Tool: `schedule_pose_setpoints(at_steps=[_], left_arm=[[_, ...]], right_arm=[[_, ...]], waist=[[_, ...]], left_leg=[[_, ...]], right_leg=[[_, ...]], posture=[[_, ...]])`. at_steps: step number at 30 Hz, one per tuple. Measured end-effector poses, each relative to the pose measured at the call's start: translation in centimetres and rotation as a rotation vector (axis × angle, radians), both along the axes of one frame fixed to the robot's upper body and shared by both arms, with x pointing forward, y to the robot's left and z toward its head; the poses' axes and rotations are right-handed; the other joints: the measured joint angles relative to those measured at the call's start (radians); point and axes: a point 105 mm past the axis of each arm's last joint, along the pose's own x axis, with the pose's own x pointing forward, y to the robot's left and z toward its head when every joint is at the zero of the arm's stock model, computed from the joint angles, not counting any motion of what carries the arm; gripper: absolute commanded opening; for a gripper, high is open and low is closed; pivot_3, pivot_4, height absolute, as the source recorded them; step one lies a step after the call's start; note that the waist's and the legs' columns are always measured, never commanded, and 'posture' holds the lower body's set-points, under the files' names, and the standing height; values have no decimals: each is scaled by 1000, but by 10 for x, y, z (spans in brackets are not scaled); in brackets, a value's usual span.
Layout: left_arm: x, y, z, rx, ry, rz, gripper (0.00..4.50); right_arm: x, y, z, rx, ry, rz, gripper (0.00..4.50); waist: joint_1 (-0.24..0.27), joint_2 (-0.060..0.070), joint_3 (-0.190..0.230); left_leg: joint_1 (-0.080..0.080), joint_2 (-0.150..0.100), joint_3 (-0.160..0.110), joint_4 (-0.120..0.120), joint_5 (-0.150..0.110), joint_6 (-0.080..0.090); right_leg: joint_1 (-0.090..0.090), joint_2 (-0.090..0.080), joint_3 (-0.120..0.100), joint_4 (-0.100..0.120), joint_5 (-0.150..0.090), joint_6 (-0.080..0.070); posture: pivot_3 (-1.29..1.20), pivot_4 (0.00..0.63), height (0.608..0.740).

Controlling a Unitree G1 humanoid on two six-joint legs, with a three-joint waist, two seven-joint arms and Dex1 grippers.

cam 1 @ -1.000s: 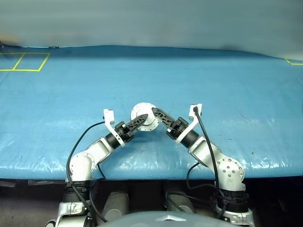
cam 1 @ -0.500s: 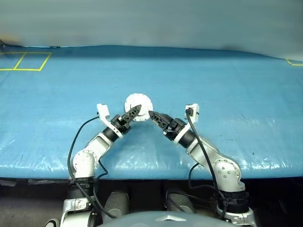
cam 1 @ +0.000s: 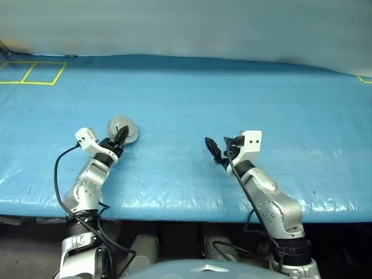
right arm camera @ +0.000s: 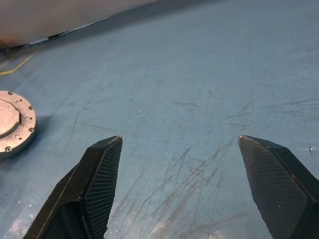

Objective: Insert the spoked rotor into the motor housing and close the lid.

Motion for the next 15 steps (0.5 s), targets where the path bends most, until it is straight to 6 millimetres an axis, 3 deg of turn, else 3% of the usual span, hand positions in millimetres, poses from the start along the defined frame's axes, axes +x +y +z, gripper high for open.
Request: schedule_pose_setpoints(at_steps=[6,11,15], left_arm=[[-1,-1,-14,-1,41,5,4317],[-2,12,-13,23,52,51,4317],[-7,46,-11,35,62,171,4317]], right_arm=[[-2,9,-2,-14,-1,35,3914],[-3,12,-3,-18,2,64,3914],[-5,17,-7,-29,14,86,3914]], waist=[[-2,0,0],[-7,0,-1],[-13,0,-1]], left_leg=[[1,0,0,1,0,-1],[4,1,0,0,1,-1],[5,2,0,0,1,-1]], right_leg=[[1,1,0,1,1,0],[3,1,1,2,1,-1],[3,2,1,3,1,-1]], posture=[[0,150,740],[0,150,740],[0,150,740]])
